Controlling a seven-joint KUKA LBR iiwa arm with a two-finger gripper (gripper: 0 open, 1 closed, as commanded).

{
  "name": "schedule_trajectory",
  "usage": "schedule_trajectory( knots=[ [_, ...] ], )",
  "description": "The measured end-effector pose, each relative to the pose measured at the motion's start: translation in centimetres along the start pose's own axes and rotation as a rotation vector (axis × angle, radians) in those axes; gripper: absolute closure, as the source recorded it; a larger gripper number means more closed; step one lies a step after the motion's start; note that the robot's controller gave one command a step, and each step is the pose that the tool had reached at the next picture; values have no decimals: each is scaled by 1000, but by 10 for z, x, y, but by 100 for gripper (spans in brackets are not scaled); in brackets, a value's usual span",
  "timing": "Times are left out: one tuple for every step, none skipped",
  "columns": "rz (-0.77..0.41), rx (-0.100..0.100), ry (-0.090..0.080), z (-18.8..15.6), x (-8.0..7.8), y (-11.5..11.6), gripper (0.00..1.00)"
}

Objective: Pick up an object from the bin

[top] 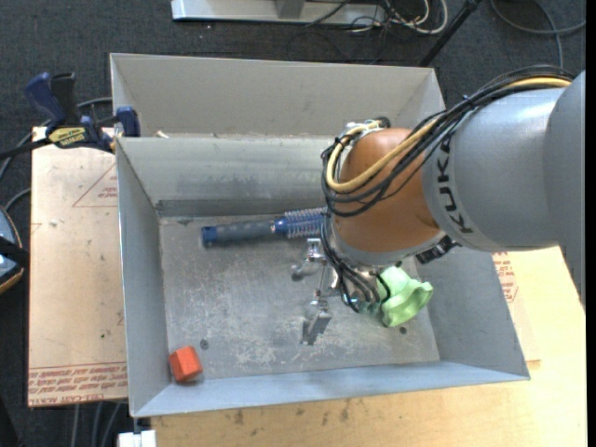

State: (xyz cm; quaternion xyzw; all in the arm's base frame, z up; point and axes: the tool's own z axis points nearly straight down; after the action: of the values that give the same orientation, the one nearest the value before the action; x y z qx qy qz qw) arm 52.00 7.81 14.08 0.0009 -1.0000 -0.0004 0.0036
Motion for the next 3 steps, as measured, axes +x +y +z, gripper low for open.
schedule_trajectory(
  knots=[
    [39,-2,-18,-40,-81,-4,0],
    [-185,-1,-15,62,-131,15,0],
    [-183,-1,-12,60,-131,14,100]
  ],
)
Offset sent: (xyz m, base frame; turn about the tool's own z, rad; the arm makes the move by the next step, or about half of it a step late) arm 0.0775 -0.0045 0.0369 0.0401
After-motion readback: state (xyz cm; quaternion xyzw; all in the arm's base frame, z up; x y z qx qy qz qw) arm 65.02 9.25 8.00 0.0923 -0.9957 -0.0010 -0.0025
